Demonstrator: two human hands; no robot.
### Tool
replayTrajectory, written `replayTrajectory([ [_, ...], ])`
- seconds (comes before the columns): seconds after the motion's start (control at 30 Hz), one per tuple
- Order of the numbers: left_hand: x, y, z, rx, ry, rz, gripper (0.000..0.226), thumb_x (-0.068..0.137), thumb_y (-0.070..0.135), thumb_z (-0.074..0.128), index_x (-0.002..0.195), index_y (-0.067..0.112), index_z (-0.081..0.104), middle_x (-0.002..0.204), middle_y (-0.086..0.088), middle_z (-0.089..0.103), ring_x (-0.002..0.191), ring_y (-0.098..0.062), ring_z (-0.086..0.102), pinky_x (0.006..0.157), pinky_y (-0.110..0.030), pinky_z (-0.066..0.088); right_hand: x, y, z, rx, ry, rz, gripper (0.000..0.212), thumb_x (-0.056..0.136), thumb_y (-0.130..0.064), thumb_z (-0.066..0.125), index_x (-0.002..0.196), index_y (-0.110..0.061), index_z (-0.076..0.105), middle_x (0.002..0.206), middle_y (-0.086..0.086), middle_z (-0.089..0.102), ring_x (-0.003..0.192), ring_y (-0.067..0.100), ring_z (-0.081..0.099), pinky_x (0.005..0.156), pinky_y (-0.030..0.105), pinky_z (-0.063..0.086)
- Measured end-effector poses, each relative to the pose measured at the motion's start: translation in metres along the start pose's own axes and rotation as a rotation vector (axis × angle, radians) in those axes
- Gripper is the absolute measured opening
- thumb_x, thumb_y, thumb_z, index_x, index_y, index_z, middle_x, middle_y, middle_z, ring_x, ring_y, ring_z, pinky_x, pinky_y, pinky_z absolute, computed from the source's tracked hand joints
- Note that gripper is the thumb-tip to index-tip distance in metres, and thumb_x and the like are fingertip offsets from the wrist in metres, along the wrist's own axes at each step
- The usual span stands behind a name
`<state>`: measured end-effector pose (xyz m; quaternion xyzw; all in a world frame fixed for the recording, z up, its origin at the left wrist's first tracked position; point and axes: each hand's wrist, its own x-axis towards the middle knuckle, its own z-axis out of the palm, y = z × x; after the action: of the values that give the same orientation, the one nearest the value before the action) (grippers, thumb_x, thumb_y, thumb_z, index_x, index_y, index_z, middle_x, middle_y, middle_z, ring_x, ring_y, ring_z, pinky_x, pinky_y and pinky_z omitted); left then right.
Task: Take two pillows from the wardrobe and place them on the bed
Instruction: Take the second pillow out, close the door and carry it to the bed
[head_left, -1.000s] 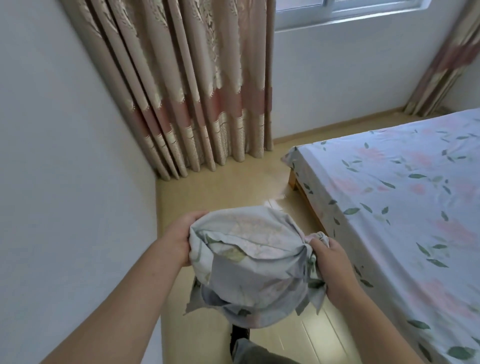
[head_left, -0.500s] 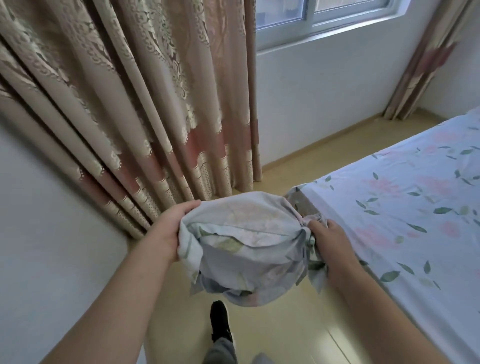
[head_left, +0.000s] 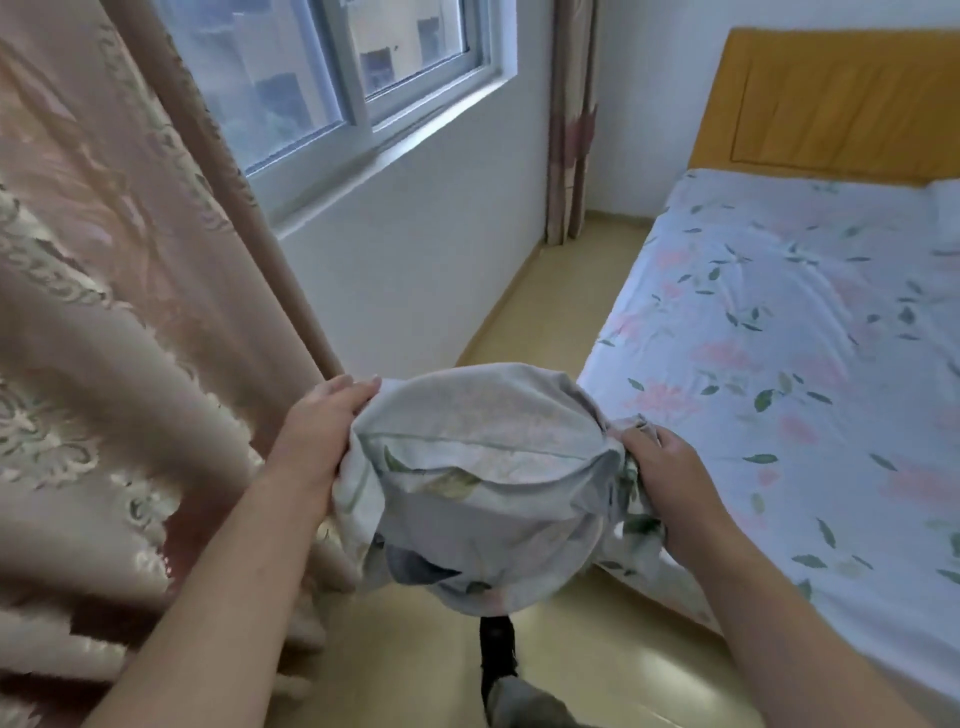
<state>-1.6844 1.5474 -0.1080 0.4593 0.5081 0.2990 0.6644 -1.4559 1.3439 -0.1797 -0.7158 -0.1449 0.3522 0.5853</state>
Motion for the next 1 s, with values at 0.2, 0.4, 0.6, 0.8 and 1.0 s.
replayTrajectory([
  [0.2, 0.210, 0.067, 0.061, 0.131, -0.128, 0.029, 0.034, 0.091, 0.020, 0.070, 0.123, 0.010, 0.062, 0.098, -0.012, 0.071, 0.087, -0.025, 0.068, 0.078, -0.036, 0.053, 0.175, -0.033, 0.053, 0.132, 0.139, 0.087, 0.067, 0.072, -0.055, 0.074, 0.101, 0.006, 0.064, 0.106, 0.029, 0.068, 0.088, 0.035, 0.071, 0.071, 0.042, 0.048],
  [0.4, 0.361, 0.152, 0.113, 0.172, -0.180, 0.034, 0.032, 0.090, 0.015, 0.070, 0.121, 0.012, 0.065, 0.101, -0.012, 0.075, 0.086, -0.025, 0.071, 0.068, -0.031, 0.055, 0.312, -0.108, 0.098, 0.153, 0.264, 0.089, 0.048, 0.068, -0.051, 0.074, 0.077, -0.005, 0.063, 0.072, 0.007, 0.064, 0.073, 0.027, 0.063, 0.068, 0.040, 0.044],
  [0.6, 0.518, 0.215, 0.181, 0.140, -0.273, 0.035, 0.037, 0.088, 0.010, 0.070, 0.124, 0.010, 0.065, 0.104, -0.012, 0.075, 0.084, -0.023, 0.071, 0.062, -0.028, 0.058, 0.455, -0.169, 0.132, 0.134, 0.390, 0.037, 0.035, 0.068, -0.047, 0.073, 0.073, -0.013, 0.065, 0.070, 0.003, 0.065, 0.072, 0.025, 0.065, 0.069, 0.038, 0.045],
  [0.8, 0.670, 0.278, 0.264, 0.233, -0.463, 0.037, 0.039, 0.088, 0.007, 0.063, 0.123, -0.010, 0.058, 0.068, 0.001, 0.062, 0.053, -0.010, 0.060, 0.048, -0.018, 0.046, 0.583, -0.230, 0.147, 0.135, 0.544, 0.024, 0.034, 0.081, -0.040, 0.073, 0.083, -0.007, 0.070, 0.080, 0.009, 0.071, 0.082, 0.032, 0.071, 0.070, 0.038, 0.048],
  [1.0, 0.782, 0.339, 0.377, 0.277, -0.617, 0.065, 0.015, 0.086, 0.007, 0.067, 0.098, -0.002, 0.070, 0.072, -0.007, 0.068, 0.058, -0.018, 0.063, 0.047, -0.019, 0.048, 0.703, -0.284, 0.136, 0.210, 0.698, 0.047, 0.038, 0.076, -0.046, 0.074, 0.089, -0.010, 0.074, 0.095, 0.018, 0.077, 0.092, 0.036, 0.075, 0.083, 0.052, 0.058],
])
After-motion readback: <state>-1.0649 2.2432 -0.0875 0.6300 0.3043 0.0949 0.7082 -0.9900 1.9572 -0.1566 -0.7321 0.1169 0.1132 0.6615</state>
